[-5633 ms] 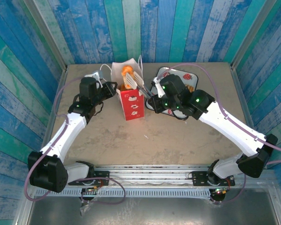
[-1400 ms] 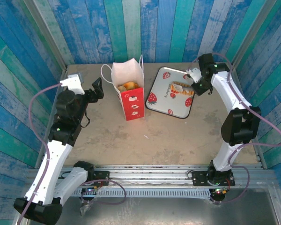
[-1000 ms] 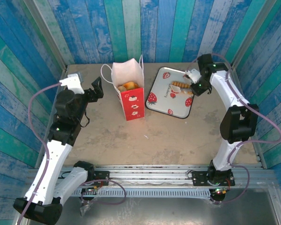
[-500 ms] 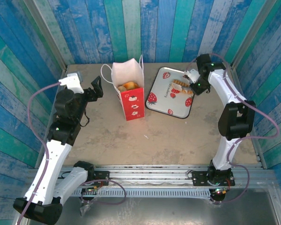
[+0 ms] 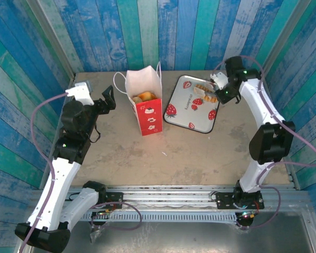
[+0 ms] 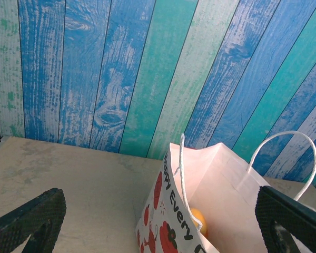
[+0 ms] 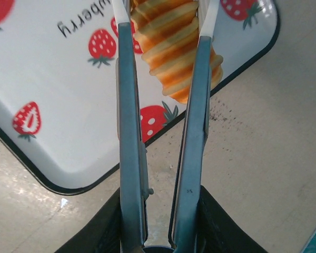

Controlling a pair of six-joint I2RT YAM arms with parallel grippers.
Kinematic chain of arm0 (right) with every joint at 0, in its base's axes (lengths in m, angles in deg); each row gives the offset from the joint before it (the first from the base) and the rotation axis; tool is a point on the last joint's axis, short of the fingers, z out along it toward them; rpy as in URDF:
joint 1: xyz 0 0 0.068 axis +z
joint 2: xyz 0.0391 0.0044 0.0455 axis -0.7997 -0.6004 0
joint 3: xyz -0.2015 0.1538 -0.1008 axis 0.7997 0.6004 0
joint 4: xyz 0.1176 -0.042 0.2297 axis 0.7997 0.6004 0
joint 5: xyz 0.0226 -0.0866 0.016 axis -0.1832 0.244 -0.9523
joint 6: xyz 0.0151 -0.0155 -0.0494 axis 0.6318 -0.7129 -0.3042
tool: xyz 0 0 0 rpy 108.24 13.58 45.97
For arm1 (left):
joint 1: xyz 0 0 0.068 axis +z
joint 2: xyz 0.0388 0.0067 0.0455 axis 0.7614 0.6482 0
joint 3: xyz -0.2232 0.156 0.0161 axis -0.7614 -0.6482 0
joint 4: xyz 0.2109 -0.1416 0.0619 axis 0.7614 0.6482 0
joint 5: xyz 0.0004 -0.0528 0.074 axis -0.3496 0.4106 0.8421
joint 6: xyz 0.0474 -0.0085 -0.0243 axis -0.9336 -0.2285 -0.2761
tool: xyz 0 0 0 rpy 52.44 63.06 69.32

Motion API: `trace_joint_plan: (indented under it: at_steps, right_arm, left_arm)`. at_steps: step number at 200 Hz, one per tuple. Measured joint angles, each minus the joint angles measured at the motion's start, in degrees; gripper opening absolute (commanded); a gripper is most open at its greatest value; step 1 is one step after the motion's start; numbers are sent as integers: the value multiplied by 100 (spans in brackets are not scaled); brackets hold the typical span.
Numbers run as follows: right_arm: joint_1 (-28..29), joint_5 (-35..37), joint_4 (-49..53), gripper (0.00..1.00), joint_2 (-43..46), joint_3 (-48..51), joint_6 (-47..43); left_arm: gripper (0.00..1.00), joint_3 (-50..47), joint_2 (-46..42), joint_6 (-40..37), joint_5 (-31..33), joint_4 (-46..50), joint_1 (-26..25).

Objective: Place the fake bread into the paper bag

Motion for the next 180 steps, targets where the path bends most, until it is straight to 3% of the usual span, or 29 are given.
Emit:
trace_joint_plan:
  at_steps: [84,132,180]
  right_arm:
    - [109,-1067,-1128,1,2004,920,1759]
    - [789,-1425,-2140,1,3375,1429,2861]
    - [1611,-1515,-2992,1,3849,1429,3624]
  left_arm:
    - [93,-70,-37,507,-92,79,0]
    - [88,-83,76,1047,-564,105,0]
    - [87,-260,608,1628,-1226,-146,0]
